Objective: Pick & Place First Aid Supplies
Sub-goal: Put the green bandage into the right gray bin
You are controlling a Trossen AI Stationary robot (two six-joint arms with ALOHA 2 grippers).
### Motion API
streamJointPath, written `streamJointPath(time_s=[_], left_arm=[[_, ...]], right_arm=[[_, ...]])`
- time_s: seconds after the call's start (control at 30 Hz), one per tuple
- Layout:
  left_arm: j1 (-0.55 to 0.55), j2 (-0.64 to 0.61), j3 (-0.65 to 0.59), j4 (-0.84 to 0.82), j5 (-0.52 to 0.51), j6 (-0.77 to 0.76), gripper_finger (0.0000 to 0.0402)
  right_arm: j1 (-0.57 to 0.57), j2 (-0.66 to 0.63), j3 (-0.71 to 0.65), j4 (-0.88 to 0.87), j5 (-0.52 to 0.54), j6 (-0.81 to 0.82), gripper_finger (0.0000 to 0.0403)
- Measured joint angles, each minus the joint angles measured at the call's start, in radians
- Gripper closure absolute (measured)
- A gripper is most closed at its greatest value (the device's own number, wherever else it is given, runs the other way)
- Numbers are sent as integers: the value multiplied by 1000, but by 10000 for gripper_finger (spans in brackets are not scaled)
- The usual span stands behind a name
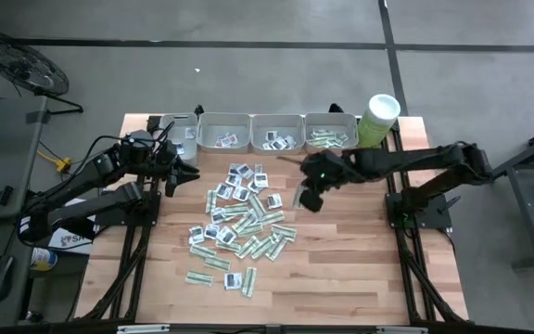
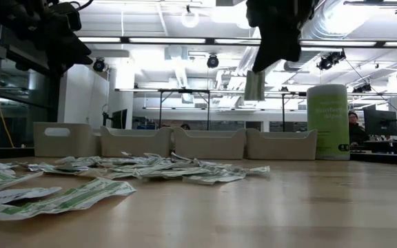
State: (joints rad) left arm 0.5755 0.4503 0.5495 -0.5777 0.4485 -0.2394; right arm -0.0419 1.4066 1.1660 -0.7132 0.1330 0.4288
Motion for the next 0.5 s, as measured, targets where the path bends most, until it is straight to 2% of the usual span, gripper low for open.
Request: streamJointPath(time_s=[0.5], left_arm=[[0, 0, 0, 0, -24, 0, 289]], right_arm=[[-313, -40, 0, -56, 237, 14, 403]])
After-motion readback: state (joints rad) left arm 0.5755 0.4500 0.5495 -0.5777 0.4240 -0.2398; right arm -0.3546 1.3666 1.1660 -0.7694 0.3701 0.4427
